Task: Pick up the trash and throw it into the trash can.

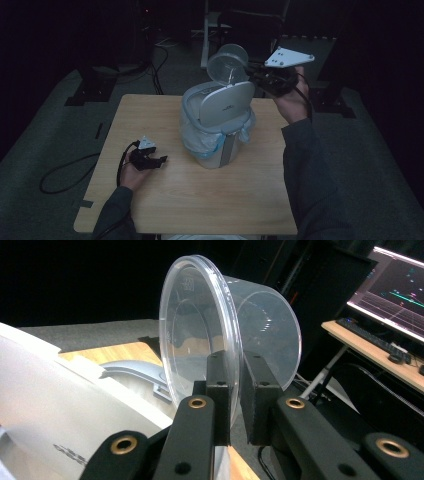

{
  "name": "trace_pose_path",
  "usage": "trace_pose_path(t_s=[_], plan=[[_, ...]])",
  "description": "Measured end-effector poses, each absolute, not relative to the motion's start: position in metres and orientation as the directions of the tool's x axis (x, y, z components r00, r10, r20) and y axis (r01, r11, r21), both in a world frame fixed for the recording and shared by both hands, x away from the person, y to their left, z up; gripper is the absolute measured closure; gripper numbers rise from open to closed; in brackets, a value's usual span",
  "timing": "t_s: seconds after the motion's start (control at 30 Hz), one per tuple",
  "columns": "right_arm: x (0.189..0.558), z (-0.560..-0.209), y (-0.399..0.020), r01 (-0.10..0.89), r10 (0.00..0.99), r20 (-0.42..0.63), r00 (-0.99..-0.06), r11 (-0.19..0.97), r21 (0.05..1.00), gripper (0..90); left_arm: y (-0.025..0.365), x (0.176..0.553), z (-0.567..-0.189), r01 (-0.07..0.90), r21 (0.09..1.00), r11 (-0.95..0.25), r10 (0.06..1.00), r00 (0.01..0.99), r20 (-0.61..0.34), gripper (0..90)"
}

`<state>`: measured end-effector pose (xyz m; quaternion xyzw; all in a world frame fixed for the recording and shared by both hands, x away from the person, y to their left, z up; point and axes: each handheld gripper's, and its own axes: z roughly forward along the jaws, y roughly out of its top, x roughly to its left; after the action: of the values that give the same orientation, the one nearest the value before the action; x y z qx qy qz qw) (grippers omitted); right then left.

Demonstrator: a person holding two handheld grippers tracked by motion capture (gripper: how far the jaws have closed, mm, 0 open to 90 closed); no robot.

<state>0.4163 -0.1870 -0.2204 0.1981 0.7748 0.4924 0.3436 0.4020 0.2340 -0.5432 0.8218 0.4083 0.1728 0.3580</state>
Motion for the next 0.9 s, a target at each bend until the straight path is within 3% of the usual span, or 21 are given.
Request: trace_pose_path(t_s=[0.9], plan=[[0.408, -0.217, -0.173, -0.066, 0.583, -0.341, -0.738, 0.440, 0.895, 83.2, 0.234, 0.402, -0.543, 0.547, 0.728, -0.413, 0.794, 0.607, -0.005, 34.2]])
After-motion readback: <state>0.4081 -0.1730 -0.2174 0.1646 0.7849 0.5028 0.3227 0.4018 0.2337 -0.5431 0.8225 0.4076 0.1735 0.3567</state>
